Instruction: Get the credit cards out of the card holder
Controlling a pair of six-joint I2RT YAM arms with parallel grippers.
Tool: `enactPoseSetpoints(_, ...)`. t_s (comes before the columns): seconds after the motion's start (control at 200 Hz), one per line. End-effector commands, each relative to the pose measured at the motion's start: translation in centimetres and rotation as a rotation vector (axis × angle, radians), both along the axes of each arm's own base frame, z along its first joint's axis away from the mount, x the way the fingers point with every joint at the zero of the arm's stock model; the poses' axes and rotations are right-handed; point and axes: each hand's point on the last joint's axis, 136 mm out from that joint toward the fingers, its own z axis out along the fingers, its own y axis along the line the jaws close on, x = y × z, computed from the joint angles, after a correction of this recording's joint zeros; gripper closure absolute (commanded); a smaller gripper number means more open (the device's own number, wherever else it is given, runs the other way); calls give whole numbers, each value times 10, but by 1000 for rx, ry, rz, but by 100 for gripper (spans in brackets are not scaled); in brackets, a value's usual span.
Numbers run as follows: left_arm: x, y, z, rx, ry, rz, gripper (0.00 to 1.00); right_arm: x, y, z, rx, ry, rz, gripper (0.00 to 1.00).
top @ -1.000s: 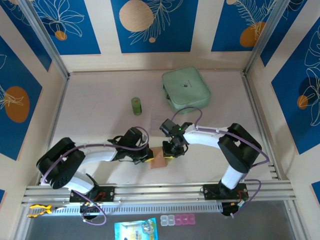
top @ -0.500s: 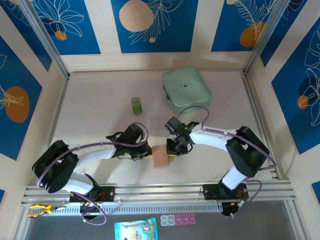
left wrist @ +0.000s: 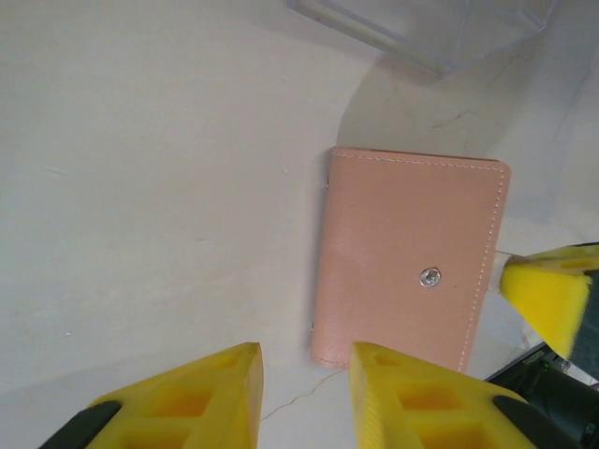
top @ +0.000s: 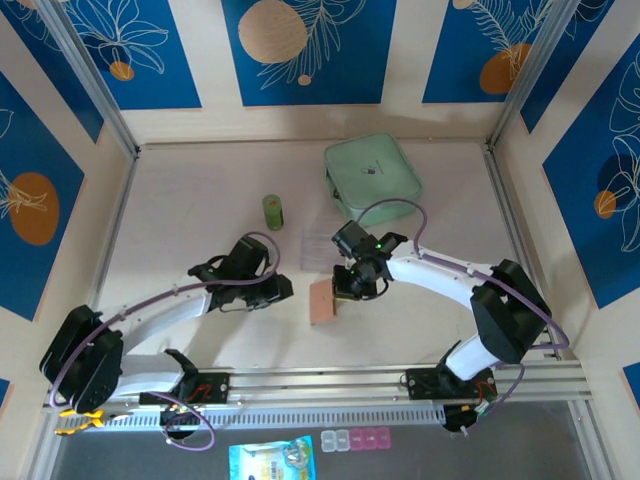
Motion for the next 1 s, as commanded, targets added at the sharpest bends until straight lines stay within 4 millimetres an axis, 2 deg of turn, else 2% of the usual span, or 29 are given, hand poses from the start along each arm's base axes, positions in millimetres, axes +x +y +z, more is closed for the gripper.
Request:
enactPoseSetpoints(0.0, -6, 13, -1, 28, -1, -12, 69, -3, 10, 11, -5, -5, 50, 99)
enactPoseSetpoints(0.275, -8, 21, 5, 22, -22, -4, 66, -5, 42, 25, 8, -10, 130, 100)
enactPoseSetpoints(0.445, -11, 22, 4, 22, -18, -18, 66, -11, 53, 31, 23, -11, 165, 100)
enactPoseSetpoints(0.855, -15, 11, -12, -8, 43, -60, 66, -16, 39, 31, -4, -13, 160, 100)
enactPoseSetpoints(0.99, -15, 8, -21, -7, 69, -63, 79, -20, 28, 27, -17, -4, 159, 100)
